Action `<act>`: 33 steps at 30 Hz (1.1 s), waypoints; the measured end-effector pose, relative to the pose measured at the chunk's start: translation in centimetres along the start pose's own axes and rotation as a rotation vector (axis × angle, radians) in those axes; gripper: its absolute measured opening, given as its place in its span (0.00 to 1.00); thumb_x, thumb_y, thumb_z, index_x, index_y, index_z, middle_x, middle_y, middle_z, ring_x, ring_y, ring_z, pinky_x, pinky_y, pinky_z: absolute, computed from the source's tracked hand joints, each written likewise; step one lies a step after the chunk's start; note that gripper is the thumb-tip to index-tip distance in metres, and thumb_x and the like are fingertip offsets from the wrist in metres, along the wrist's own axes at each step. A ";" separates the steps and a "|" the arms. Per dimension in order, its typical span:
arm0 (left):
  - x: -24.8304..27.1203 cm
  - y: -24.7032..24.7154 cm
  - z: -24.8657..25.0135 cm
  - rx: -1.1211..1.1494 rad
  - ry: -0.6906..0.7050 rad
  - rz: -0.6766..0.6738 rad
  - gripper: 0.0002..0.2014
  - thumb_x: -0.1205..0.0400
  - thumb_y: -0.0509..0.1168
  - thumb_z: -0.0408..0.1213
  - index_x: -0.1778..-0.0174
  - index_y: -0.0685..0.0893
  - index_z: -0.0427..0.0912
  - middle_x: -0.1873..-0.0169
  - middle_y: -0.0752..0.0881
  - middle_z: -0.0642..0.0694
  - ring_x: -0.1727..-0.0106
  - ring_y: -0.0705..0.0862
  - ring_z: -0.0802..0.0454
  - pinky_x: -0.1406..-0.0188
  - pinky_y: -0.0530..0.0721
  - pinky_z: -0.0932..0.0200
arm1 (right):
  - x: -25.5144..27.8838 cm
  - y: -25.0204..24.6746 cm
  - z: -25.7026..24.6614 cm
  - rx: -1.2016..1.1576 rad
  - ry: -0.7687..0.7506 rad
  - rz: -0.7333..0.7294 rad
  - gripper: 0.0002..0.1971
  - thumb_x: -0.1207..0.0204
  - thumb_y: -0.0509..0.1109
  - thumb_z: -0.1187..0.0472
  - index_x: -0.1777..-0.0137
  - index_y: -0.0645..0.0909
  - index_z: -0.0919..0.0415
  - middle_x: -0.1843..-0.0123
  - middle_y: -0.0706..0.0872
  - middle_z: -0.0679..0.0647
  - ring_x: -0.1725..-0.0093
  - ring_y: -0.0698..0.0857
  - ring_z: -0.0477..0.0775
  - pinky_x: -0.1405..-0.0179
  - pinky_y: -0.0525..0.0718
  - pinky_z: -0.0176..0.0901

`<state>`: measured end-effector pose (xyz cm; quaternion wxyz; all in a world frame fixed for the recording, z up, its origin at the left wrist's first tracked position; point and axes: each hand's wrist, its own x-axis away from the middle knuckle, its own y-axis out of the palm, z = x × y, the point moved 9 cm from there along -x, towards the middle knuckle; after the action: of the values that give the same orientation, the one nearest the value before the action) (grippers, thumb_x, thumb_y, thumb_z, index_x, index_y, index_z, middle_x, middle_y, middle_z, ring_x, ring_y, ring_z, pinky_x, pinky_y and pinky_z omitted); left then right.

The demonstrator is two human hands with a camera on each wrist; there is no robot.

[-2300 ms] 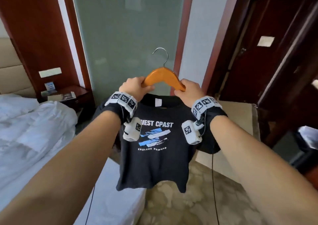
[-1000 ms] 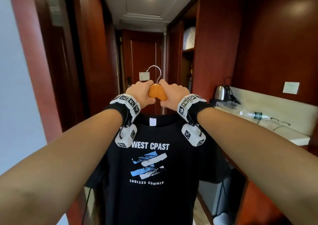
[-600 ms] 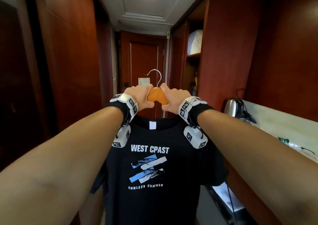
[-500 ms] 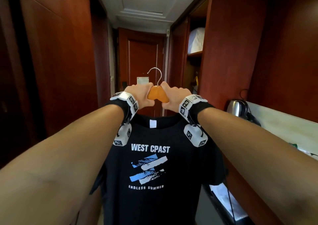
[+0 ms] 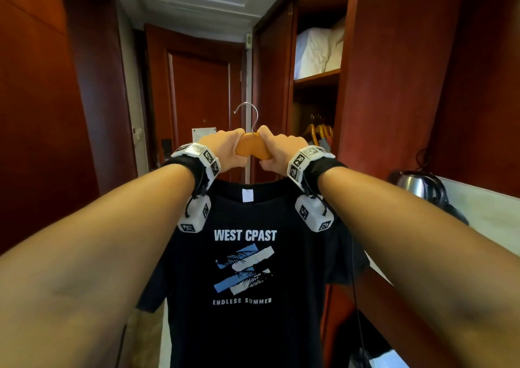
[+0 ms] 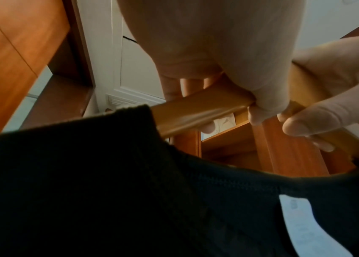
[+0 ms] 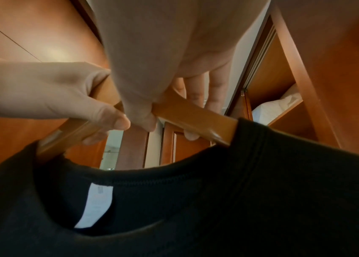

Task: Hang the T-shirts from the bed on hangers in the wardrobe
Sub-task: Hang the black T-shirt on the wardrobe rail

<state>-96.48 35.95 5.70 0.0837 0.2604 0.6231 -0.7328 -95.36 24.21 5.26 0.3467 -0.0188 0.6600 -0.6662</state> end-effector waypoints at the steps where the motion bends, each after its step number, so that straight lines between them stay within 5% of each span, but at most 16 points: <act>1: -1.8 0.7 -0.9 0.004 0.008 0.000 0.13 0.24 0.71 0.48 0.53 0.72 0.55 0.64 0.83 0.51 0.67 0.84 0.52 0.71 0.73 0.59 | -1.7 0.8 0.7 -0.002 0.010 -0.004 0.27 0.21 0.71 0.50 0.30 0.60 0.53 0.55 0.83 0.53 0.63 0.85 0.59 0.63 0.80 0.50; 11: -20.7 11.0 -7.7 -0.048 0.063 -0.023 0.16 0.25 0.71 0.52 0.51 0.71 0.54 0.63 0.83 0.51 0.65 0.85 0.49 0.64 0.82 0.54 | -17.8 10.9 10.5 -0.025 0.067 -0.014 0.27 0.19 0.70 0.48 0.28 0.60 0.52 0.54 0.84 0.52 0.59 0.87 0.57 0.60 0.82 0.50; 20: -39.6 18.9 -10.7 -0.032 0.065 0.024 0.16 0.25 0.71 0.52 0.48 0.74 0.53 0.61 0.84 0.52 0.64 0.84 0.53 0.66 0.78 0.57 | -32.5 17.1 22.9 -0.042 0.093 0.027 0.28 0.22 0.70 0.51 0.27 0.61 0.54 0.57 0.81 0.52 0.62 0.86 0.59 0.64 0.81 0.49; 25: -48.4 24.1 -10.7 0.047 0.115 -0.002 0.17 0.25 0.71 0.54 0.48 0.74 0.53 0.61 0.84 0.52 0.63 0.85 0.52 0.59 0.86 0.50 | -38.0 21.4 29.6 -0.220 0.181 0.004 0.26 0.23 0.71 0.59 0.30 0.62 0.52 0.58 0.82 0.55 0.63 0.87 0.59 0.61 0.89 0.56; 30: -56.0 29.7 -10.0 0.147 0.174 -0.011 0.17 0.26 0.72 0.56 0.53 0.73 0.53 0.63 0.83 0.51 0.64 0.84 0.51 0.68 0.76 0.56 | -42.0 25.5 36.4 -0.253 0.308 0.017 0.26 0.23 0.73 0.61 0.31 0.63 0.52 0.56 0.78 0.53 0.61 0.84 0.57 0.62 0.83 0.52; 33: -60.5 33.3 -9.5 0.193 0.230 -0.028 0.18 0.28 0.73 0.58 0.52 0.76 0.52 0.62 0.84 0.52 0.62 0.85 0.51 0.64 0.80 0.53 | -44.1 28.0 40.1 -0.257 0.378 -0.005 0.26 0.24 0.73 0.61 0.32 0.64 0.50 0.52 0.79 0.57 0.58 0.85 0.60 0.61 0.87 0.55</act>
<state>-27.51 25.85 5.28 -0.0237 0.3408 0.5587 -0.7558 -30.33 14.09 4.44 0.2102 0.0607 0.7925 -0.5693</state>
